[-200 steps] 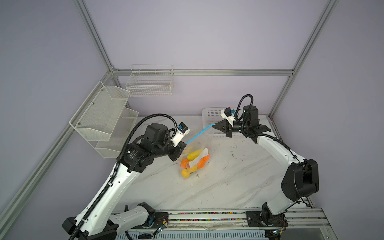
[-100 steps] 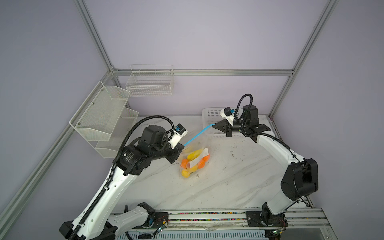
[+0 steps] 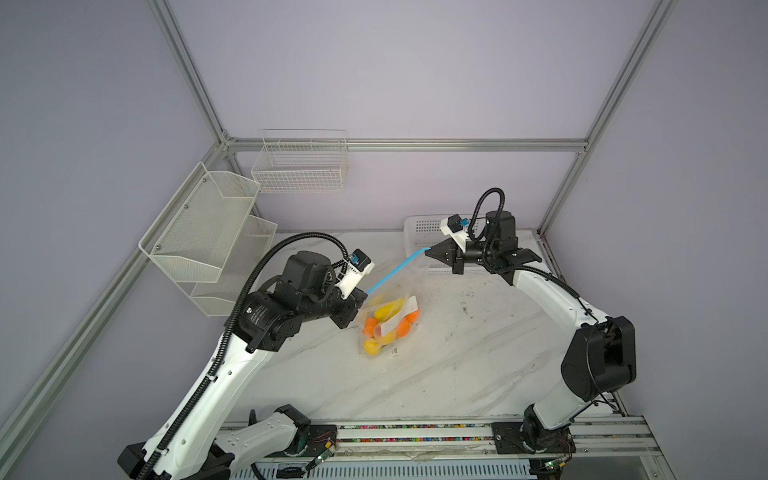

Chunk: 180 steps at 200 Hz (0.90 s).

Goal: Place the food in the zip-top bag and seal the zipper
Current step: 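Draw the left gripper with the slider toward the zipper end, closing the zipper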

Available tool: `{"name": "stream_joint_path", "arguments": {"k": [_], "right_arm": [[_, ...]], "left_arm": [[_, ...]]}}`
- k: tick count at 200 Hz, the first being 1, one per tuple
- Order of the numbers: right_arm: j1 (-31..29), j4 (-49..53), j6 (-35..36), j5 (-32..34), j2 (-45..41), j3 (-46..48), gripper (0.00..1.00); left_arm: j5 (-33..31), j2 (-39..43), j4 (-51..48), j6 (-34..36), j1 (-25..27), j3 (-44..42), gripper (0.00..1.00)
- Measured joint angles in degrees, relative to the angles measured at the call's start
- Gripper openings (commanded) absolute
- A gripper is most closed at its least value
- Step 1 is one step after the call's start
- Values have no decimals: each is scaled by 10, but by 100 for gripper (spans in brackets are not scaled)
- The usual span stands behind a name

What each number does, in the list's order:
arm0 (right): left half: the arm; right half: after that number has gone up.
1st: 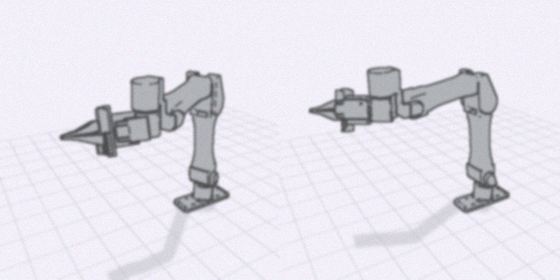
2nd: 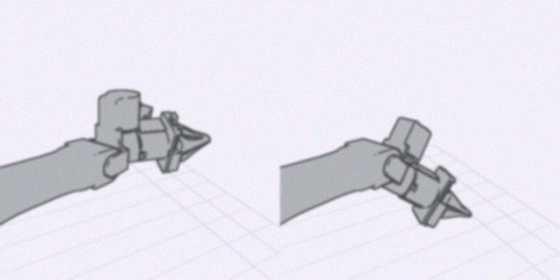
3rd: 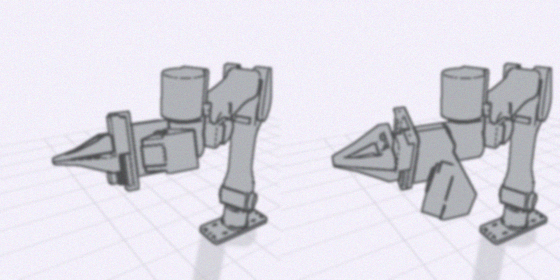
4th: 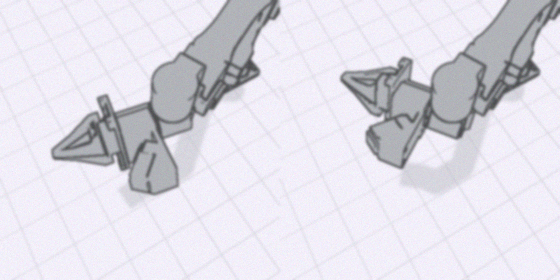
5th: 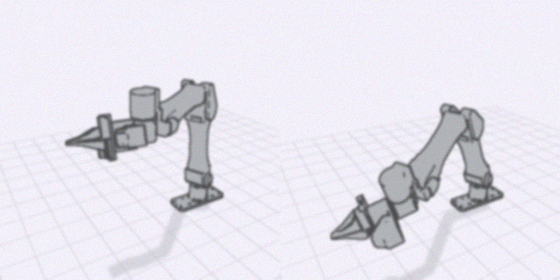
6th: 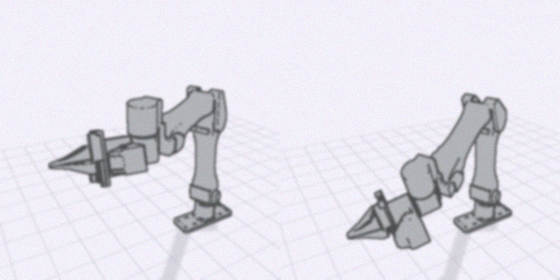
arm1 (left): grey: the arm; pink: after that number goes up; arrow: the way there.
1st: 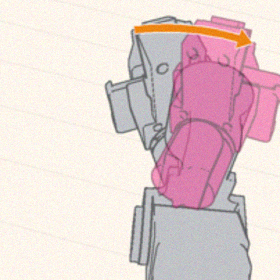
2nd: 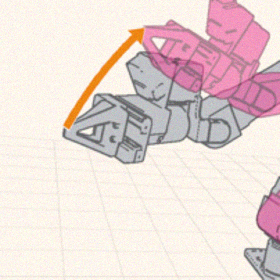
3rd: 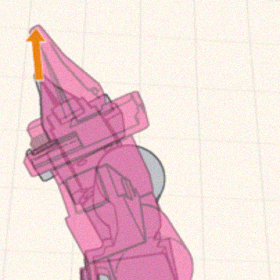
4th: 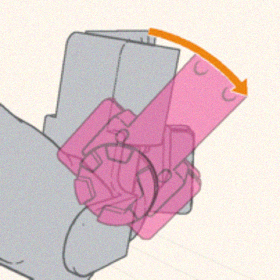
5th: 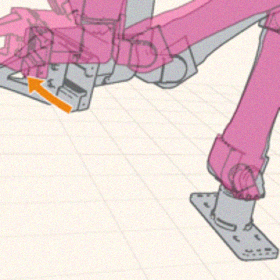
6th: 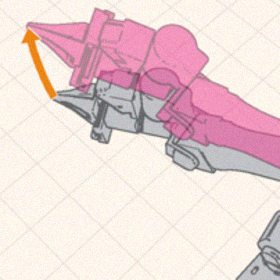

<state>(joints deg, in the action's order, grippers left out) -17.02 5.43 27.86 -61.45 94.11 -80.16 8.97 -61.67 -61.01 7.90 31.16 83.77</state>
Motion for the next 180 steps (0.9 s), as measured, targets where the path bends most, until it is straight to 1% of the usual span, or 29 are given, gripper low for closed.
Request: {"name": "stream_joint_path", "arguments": {"k": [143, 180], "right_arm": [[0, 3, 2, 0, 7, -1, 0], [0, 4, 2, -1, 7, -1, 0]], "left_arm": [[-3, 7, -9, -4, 0, -5, 2], [-3, 7, -9, -4, 0, -7, 7]]}}
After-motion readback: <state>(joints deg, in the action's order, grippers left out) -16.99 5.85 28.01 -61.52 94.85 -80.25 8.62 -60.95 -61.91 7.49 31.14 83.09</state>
